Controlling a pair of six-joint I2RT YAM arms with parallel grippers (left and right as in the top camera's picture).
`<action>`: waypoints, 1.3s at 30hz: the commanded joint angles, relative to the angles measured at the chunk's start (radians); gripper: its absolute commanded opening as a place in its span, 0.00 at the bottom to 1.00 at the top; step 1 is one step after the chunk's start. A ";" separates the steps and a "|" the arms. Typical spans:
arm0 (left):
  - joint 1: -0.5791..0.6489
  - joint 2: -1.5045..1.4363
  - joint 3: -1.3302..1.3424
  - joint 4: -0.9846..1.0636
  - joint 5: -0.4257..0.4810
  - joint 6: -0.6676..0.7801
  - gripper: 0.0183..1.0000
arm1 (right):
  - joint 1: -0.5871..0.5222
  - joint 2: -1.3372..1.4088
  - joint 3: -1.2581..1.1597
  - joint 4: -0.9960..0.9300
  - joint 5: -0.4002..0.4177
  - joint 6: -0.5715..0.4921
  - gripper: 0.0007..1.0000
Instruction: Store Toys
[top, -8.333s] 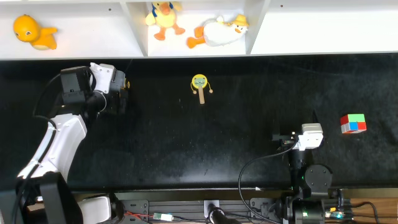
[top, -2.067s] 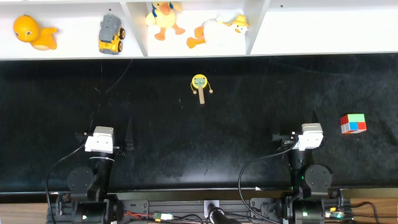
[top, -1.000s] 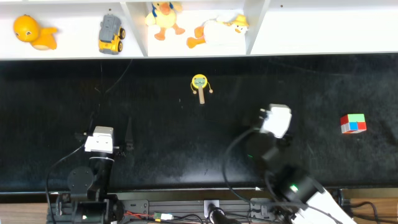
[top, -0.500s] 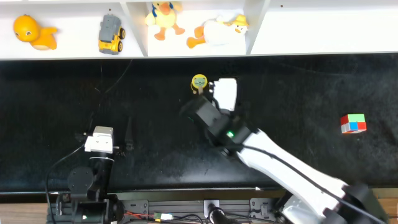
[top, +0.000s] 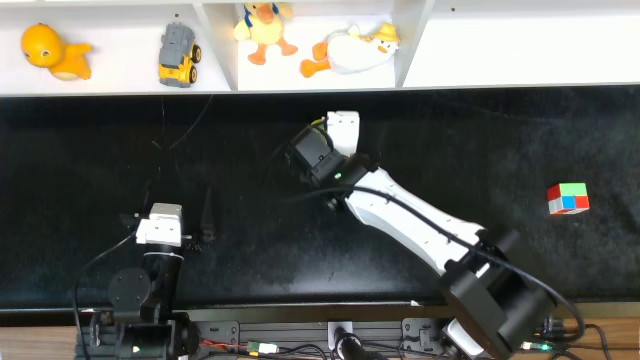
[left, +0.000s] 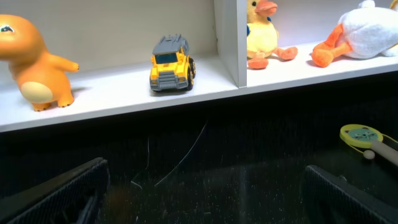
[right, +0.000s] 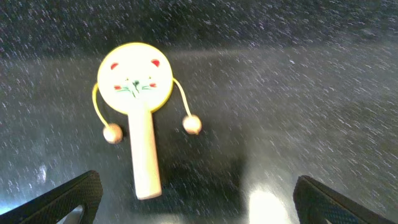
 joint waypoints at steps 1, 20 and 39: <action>-0.003 -0.010 -0.001 -0.007 -0.008 -0.011 1.00 | -0.014 0.042 0.031 0.091 -0.069 -0.085 0.99; -0.003 -0.010 -0.001 -0.007 -0.008 -0.011 1.00 | -0.015 0.133 0.031 0.121 -0.179 -0.109 1.00; -0.003 -0.010 -0.001 -0.007 -0.008 -0.011 1.00 | -0.016 0.133 0.031 0.121 -0.179 -0.138 0.30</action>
